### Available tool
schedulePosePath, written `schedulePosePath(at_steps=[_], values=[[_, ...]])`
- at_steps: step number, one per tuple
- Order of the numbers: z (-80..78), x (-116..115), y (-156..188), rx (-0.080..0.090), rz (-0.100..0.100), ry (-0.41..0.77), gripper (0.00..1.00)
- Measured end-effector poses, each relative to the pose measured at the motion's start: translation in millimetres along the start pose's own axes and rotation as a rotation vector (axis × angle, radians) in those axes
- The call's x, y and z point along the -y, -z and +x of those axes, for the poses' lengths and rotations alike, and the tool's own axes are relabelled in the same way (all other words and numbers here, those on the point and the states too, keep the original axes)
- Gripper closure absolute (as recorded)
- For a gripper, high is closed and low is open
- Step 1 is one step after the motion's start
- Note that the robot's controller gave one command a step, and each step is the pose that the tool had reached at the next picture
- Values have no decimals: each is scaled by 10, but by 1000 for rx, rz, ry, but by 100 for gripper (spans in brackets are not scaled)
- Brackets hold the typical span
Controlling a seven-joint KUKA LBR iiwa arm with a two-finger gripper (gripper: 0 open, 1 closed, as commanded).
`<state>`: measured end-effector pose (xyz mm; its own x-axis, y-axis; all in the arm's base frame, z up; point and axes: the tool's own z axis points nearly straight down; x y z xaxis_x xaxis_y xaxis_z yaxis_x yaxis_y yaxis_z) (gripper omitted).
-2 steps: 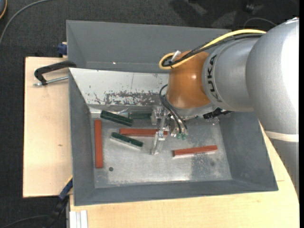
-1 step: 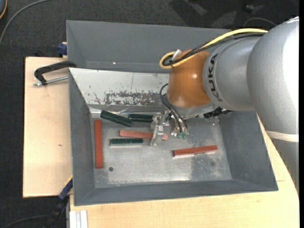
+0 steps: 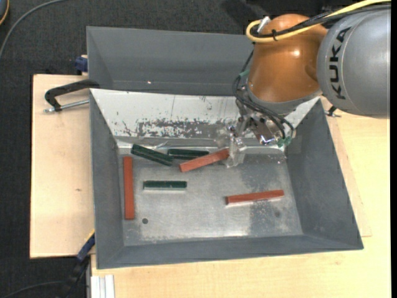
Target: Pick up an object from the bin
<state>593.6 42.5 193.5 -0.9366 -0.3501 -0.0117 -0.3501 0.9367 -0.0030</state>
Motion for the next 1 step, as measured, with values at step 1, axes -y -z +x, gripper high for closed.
schedulePosePath(at_steps=[1], values=[[430, 336, 1112, 0, 1, 296, 100]])
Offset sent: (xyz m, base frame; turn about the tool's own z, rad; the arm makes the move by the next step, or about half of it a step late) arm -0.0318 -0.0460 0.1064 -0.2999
